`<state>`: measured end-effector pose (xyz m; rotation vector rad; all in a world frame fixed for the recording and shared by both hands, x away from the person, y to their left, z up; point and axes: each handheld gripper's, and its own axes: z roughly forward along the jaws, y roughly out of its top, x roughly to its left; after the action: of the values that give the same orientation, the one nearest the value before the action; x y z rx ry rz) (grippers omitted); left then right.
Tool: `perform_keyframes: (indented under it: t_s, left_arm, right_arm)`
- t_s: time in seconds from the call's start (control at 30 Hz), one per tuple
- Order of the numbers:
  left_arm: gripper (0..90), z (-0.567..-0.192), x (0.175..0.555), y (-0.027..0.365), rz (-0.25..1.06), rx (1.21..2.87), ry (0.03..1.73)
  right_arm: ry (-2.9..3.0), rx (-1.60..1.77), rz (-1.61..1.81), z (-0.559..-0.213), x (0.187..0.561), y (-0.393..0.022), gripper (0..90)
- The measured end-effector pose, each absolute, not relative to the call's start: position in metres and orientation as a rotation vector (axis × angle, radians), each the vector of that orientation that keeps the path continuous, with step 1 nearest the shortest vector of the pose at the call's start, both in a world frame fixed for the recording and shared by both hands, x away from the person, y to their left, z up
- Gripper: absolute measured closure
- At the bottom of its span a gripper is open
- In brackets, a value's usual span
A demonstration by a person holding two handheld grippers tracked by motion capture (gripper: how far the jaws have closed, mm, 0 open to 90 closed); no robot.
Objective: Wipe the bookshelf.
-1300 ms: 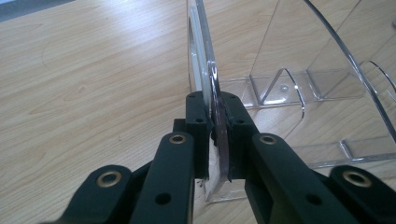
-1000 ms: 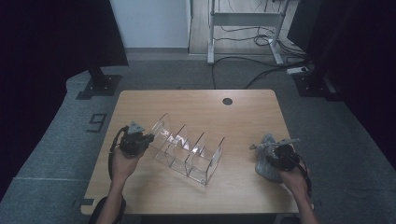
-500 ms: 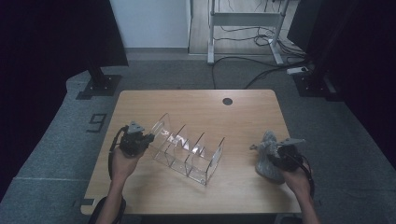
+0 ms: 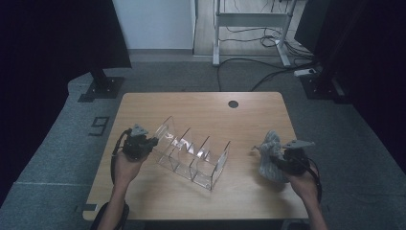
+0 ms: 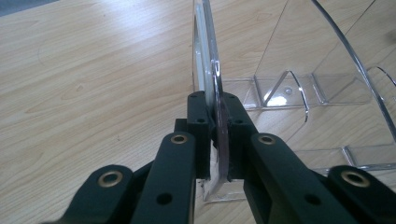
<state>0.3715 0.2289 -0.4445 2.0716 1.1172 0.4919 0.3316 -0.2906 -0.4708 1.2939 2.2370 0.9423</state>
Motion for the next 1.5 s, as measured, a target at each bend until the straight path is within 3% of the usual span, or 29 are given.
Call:
perform_keyframes:
  t_s: [0.7, 1.5]
  left_arm:
    - [84.4, -0.445, 0.371, 0.228, 0.511, 2.073, 1.111]
    - [85.1, -0.446, 0.372, 0.226, 0.518, 2.072, 1.117]
  right_arm:
    - [2.338, 1.083, 1.057, -0.451, 0.338, -0.227, 66.7]
    - [2.380, 0.938, 1.093, -0.454, 0.355, -0.173, 66.9]
